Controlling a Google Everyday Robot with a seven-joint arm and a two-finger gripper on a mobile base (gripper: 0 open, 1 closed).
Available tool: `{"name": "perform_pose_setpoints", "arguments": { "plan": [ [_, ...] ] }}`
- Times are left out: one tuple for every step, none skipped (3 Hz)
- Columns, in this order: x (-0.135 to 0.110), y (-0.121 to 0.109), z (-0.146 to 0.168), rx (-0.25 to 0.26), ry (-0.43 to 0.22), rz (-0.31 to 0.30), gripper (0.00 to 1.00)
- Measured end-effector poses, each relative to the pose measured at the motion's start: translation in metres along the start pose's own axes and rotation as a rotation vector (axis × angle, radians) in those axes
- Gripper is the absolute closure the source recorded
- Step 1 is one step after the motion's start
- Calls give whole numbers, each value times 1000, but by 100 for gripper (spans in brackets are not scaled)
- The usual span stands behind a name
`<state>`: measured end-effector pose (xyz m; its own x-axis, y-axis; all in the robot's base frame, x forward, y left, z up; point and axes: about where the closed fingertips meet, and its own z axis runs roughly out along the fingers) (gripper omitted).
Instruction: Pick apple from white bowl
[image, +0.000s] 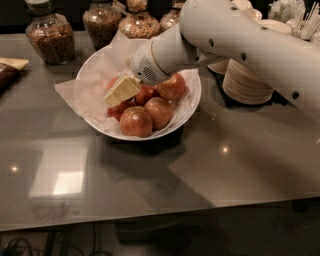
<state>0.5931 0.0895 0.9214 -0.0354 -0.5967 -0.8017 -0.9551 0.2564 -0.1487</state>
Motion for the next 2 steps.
{"name": "perform_pose_setpoints", "arguments": {
  "plan": [
    [-1,-8,6,37,23,24,21],
    [2,-12,13,56,37,69,21]
  ]
}}
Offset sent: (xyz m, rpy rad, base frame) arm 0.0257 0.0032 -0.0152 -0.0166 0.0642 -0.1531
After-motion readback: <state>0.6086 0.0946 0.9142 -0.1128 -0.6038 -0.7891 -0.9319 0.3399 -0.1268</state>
